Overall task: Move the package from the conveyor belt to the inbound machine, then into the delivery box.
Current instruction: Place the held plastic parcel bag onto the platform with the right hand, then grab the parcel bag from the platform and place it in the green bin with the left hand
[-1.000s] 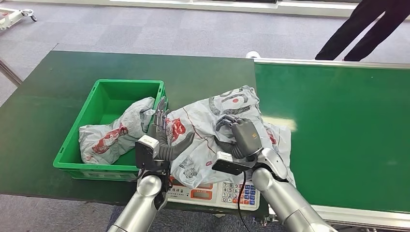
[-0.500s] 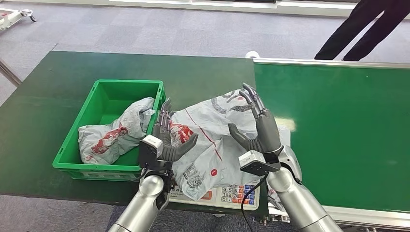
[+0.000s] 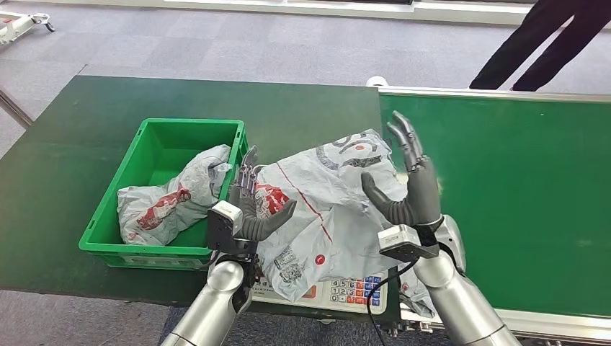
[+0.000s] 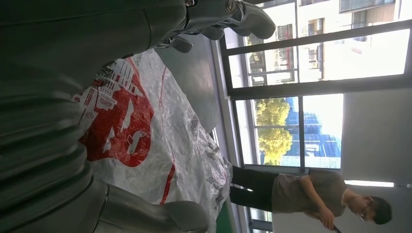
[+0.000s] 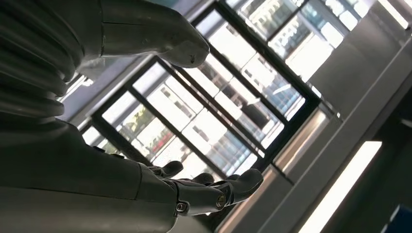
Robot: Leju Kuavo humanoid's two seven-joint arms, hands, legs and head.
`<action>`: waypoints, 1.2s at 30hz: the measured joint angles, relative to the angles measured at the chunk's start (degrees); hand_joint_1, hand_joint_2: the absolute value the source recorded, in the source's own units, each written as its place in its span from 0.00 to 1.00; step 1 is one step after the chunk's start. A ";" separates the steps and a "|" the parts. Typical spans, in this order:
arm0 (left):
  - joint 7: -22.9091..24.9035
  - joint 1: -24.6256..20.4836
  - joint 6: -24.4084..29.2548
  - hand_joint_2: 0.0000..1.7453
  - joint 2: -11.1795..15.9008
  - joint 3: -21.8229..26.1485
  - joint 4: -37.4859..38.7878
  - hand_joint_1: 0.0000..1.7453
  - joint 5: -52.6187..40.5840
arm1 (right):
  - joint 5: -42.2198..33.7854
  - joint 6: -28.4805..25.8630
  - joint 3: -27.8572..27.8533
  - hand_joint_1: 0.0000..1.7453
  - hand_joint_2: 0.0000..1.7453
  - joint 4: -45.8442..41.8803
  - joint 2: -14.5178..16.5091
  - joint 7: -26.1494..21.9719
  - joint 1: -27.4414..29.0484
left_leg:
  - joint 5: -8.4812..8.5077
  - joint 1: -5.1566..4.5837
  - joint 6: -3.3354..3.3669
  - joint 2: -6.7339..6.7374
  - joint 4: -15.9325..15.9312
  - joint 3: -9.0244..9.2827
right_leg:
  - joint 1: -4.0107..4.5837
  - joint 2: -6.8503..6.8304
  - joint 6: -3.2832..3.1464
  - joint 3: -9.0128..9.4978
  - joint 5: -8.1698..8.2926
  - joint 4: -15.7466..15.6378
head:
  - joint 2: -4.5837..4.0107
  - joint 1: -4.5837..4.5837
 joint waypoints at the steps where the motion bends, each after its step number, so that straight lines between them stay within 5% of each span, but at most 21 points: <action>1: 0.00 0.01 0.10 1.00 0.03 0.03 -0.04 0.00 -0.02 | -0.40 -1.06 -0.97 0.00 1.00 -0.86 -0.15 0.21 0.48 | 0.00 0.00 0.00 0.00 0.00 -0.01 | 0.00 -0.01 0.00 0.00 0.00 0.00 | 0.00 0.00; 9: 0.00 0.10 0.38 1.00 0.14 0.17 -0.27 0.00 -0.10 | -3.32 -3.78 -6.44 0.00 1.00 -4.51 -0.88 0.87 3.02 | 0.00 -0.01 0.01 -0.02 0.00 0.01 | 0.00 -0.04 0.00 0.01 0.00 0.00 | 0.00 -0.01; 19: -0.02 1.61 1.49 1.00 1.11 0.95 -1.72 0.00 -0.46 | -6.09 -5.89 -20.64 0.00 1.00 -5.99 -1.04 2.78 11.92 | -0.06 -0.01 0.03 -0.11 0.00 -0.02 | -0.01 -0.11 0.02 0.04 -0.05 -0.01 | 0.00 0.01; 36: 0.00 1.94 3.66 1.00 1.68 2.26 -4.21 0.00 -1.33 | -7.22 -6.23 -33.29 0.00 1.00 16.60 3.25 -0.22 12.57 | -0.03 0.00 0.00 -0.10 -0.01 -0.03 | 0.00 -0.11 0.00 0.05 -0.05 0.00 | 0.00 0.00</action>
